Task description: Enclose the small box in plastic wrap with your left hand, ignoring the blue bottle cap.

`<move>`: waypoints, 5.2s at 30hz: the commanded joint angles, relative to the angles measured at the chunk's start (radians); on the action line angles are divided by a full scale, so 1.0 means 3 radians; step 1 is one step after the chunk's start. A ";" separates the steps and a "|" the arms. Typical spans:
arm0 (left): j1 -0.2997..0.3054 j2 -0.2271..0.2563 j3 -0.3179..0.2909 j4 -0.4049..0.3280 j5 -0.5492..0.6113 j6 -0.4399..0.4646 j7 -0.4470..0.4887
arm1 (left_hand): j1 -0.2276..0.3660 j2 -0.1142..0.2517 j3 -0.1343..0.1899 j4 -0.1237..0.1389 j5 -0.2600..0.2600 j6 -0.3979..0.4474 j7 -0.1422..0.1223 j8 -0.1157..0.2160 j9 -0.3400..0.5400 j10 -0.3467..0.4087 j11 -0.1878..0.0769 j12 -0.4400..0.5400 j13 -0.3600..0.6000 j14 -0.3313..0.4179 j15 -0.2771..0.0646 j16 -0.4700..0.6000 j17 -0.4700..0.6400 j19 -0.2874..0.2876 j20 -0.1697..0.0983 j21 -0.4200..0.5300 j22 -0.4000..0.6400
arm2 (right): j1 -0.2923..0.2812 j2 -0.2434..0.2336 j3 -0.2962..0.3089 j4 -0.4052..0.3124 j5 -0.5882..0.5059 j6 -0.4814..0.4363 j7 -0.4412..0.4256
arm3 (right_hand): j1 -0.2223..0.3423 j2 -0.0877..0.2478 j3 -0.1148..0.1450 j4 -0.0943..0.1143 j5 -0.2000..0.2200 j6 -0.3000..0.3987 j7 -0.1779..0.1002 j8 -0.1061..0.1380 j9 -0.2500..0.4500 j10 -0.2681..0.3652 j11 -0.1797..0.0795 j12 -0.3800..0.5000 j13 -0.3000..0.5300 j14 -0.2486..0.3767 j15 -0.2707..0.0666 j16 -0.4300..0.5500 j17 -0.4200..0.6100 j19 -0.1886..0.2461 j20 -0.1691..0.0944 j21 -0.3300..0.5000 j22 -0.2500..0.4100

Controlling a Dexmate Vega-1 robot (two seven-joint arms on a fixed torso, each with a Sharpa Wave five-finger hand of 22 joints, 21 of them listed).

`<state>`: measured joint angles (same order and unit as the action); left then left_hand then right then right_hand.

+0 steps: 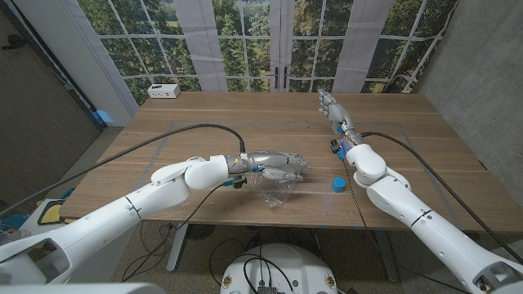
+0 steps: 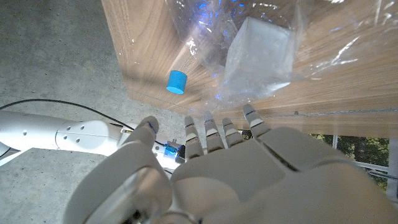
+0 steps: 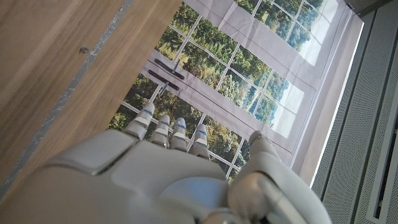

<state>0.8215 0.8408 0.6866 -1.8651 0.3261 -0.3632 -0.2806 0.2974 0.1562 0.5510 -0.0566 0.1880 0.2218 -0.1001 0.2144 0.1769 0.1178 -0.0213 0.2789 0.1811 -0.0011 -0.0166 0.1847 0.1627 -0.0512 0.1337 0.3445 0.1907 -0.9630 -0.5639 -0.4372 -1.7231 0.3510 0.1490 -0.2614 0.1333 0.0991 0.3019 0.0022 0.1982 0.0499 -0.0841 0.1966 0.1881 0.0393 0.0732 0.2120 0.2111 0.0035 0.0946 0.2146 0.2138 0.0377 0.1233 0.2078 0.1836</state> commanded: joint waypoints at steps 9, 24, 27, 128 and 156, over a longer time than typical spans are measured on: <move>0.0710 0.0567 -0.0608 -0.0842 0.0966 0.0177 0.0593 | 0.0538 -0.0140 0.0121 -0.0427 -0.0046 0.0694 -0.0160 0.0100 0.0013 0.0068 -0.0117 -0.0140 0.0009 0.0020 -0.0033 -0.0020 0.0012 0.0098 0.0095 -0.0075 -0.0020 | -0.0096 0.0004 -0.0048 -0.0241 -0.0112 -0.0116 -0.0114 | -0.0027 -0.0014 0.0013 0.0005 0.0004 0.0014 -0.0017 -0.0002 0.0007 0.0018 0.0006 -0.0007 0.0008 -0.0005 0.0000 0.0000 0.0008 -0.0002 -0.0006 0.0008 0.0005; 0.0797 0.0777 -0.0758 -0.1182 0.1502 0.0216 0.0408 | 0.1271 -0.0516 0.0094 -0.0441 -0.0031 0.1507 -0.0265 0.0311 0.0047 0.0040 -0.0176 -0.0225 0.0018 -0.0080 0.0134 -0.0029 0.0021 0.0247 0.0105 -0.0171 -0.0024 | -0.0138 -0.0005 -0.0048 -0.0331 -0.0184 -0.0148 -0.0167 | -0.0022 -0.0014 0.0017 0.0004 0.0005 0.0012 -0.0015 -0.0002 0.0007 0.0016 0.0003 -0.0008 0.0008 -0.0006 -0.0002 -0.0001 0.0007 -0.0003 -0.0006 0.0007 0.0005; 0.0765 0.0783 -0.0747 -0.1230 0.1534 0.0236 0.0240 | 0.1413 -0.0597 0.0046 -0.0423 -0.0021 0.1765 -0.0261 0.0391 0.0057 0.0047 -0.0189 -0.0230 0.0018 -0.0123 0.0169 -0.0031 0.0022 0.0255 0.0112 -0.0204 -0.0022 | -0.0172 -0.0010 -0.0035 -0.0358 -0.0176 -0.0150 -0.0181 | -0.0025 -0.0015 0.0016 0.0006 0.0004 0.0011 -0.0016 -0.0003 0.0007 0.0018 0.0002 -0.0007 0.0008 -0.0003 -0.0001 0.0000 0.0007 -0.0002 -0.0007 0.0008 0.0005; 0.1222 0.0611 -0.0412 -0.1094 0.3784 0.1428 0.1931 | 0.2378 -0.0410 -0.0491 -0.0314 -0.0032 0.2973 -0.0151 0.0583 0.0270 0.0825 -0.0519 -0.0117 0.0032 0.0433 -0.0224 0.0059 0.0021 0.0814 -0.0142 -0.0310 0.0002 | -0.0031 0.0064 -0.0060 -0.0117 -0.0142 -0.0074 -0.0089 | -0.0028 -0.0022 0.0023 0.0019 0.0004 0.0012 -0.0019 -0.0003 0.0007 0.0019 0.0005 -0.0008 0.0008 -0.0001 -0.0002 0.0000 0.0007 0.0002 -0.0002 0.0008 0.0004; 0.0742 0.0040 0.0015 -0.0471 0.3831 0.1877 0.2564 | 0.2348 -0.0375 -0.0615 -0.0282 -0.0035 0.2911 -0.0253 0.0655 0.0367 0.1001 -0.0560 -0.0103 0.0060 0.0692 -0.0369 0.0071 0.0033 0.0948 -0.0159 -0.0265 0.0023 | 0.0066 0.0092 -0.0052 0.0077 -0.0058 0.0023 0.0010 | -0.0024 -0.0025 0.0026 0.0018 0.0004 0.0012 -0.0016 -0.0002 0.0007 0.0018 0.0006 -0.0008 0.0008 -0.0005 0.0000 -0.0002 0.0005 0.0000 -0.0001 0.0007 0.0004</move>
<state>1.1124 0.9079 0.6435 -2.0717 1.4968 0.1848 0.4750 1.0044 0.0411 0.3719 -0.1409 0.1799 1.0934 -0.1722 0.4071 0.2873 0.4096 -0.1876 0.2410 0.1967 0.1960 -0.0410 0.1967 0.1703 0.2255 0.0893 0.2592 0.1933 -0.9524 -0.5402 -0.4561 -1.7242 0.3220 0.1411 -0.2691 0.1280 0.0938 0.3058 0.0061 0.1982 0.0499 -0.0841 0.1966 0.1881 0.0393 0.0732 0.2120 0.2111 0.0034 0.0946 0.2146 0.2142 0.0377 0.1233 0.2078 0.1816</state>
